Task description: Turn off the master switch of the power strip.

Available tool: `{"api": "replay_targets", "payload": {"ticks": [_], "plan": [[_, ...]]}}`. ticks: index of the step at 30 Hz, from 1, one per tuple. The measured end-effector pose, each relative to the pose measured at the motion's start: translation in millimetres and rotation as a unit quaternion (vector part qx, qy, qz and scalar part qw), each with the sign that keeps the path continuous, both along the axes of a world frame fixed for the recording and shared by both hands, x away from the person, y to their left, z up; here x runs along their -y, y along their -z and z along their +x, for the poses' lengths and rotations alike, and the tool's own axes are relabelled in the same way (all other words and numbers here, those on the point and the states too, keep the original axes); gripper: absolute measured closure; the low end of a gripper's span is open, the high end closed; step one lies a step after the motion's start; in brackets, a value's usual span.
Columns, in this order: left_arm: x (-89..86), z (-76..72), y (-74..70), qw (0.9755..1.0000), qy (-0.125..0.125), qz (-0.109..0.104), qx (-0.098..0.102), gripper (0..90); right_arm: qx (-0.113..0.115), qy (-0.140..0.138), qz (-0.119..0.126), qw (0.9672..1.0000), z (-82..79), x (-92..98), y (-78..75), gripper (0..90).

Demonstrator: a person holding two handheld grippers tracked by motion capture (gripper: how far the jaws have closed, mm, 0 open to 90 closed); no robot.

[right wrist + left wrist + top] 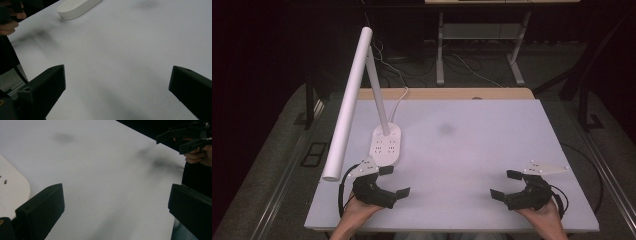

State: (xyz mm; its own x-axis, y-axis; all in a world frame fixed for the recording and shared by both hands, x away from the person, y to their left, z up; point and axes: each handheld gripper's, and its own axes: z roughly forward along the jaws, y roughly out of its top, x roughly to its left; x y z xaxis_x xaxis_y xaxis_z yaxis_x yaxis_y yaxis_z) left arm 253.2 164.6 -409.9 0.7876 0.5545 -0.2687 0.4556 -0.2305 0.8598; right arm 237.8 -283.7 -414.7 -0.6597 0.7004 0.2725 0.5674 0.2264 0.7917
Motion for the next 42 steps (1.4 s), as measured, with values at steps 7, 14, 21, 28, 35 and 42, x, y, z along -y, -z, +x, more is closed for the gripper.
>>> {"api": "replay_targets", "payload": {"ticks": [7, 14, 21, 28, 35, 42], "plan": [[0.4, -0.6, -4.5, 0.9999, 0.006, 0.008, -0.002, 0.0, -0.001, -0.002, -0.004, 1.0, -0.5, -1.0, 0.1, 0.1], [-6.7, -1.9, -9.3, 0.9999, 0.003, 0.014, -0.003, 0.2, 0.0, -0.002, -0.006, 1.0, -0.3, 0.2, 0.8, 0.1], [-10.9, 1.7, -16.4, 0.9998, -0.001, 0.02, -0.002, 0.3, -0.001, -0.002, -0.007, 1.0, -0.2, 0.3, 1.1, 0.1], [-15.4, 6.8, -24.9, 0.9997, -0.007, 0.023, 0.001, 0.3, 0.0, -0.002, -0.008, 1.0, 0.1, 0.7, 1.4, 0.1], [-19.4, 11.2, -28.4, 0.9995, -0.008, 0.032, -0.001, 0.3, 0.0, -0.001, -0.008, 1.0, 0.0, 0.8, 1.5, 0.1], [-27.4, 17.9, -33.2, 0.9992, -0.017, 0.036, 0.0, 0.4, 0.0, -0.001, -0.009, 1.0, 0.2, 0.8, 1.8, 0.1]]}}
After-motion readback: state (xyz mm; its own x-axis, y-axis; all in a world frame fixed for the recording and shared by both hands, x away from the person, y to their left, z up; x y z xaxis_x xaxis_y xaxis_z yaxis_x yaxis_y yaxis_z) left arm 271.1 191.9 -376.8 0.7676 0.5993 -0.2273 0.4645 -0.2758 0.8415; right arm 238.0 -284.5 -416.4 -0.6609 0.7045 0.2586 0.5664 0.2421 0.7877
